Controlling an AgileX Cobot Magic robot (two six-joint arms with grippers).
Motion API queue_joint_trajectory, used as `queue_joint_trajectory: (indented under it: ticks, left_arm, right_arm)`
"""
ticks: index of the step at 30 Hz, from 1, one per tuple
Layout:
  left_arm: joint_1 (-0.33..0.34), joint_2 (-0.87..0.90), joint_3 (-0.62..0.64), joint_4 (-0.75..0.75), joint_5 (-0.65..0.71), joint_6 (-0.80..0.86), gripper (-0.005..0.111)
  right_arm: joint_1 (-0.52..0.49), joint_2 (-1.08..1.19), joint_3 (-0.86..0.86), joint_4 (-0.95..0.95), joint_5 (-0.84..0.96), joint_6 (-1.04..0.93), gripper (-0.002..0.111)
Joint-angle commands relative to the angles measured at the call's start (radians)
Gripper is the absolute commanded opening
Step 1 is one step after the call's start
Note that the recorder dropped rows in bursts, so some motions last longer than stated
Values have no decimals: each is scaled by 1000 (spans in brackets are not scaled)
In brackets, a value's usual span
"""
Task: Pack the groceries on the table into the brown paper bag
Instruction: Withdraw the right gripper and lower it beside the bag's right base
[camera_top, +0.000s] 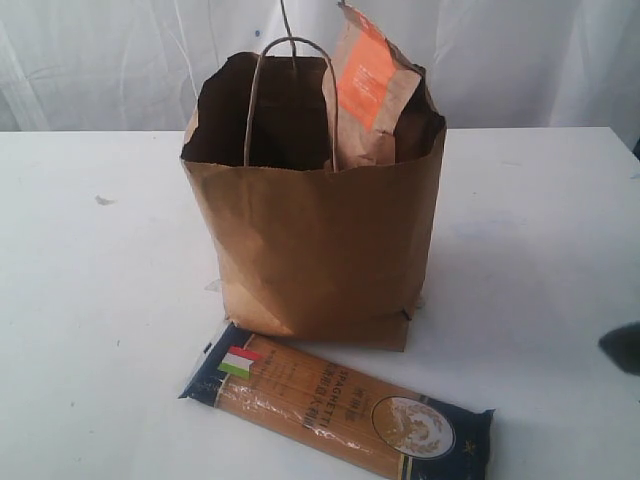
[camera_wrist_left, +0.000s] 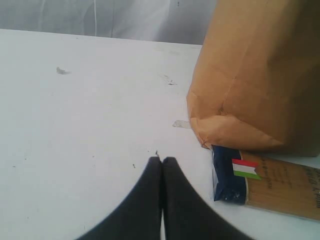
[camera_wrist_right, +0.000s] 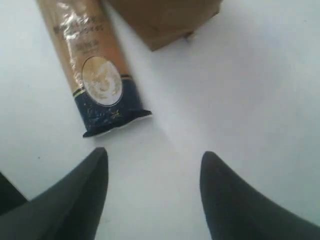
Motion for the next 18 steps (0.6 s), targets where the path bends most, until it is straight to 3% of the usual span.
queue_joint_trajectory:
  ticks: [1, 11, 18]
  left_arm:
    - [1, -5, 3, -11, -3, -2, 0]
    - [1, -5, 3, -11, -3, -2, 0]
    - [1, -5, 3, -11, -3, -2, 0]
  right_arm:
    - [-5, 53, 94, 47, -135, -111, 51]
    - [-175, 324, 243, 209, -552, -414, 51]
    - [-255, 549, 246, 226, -808, -476, 51]
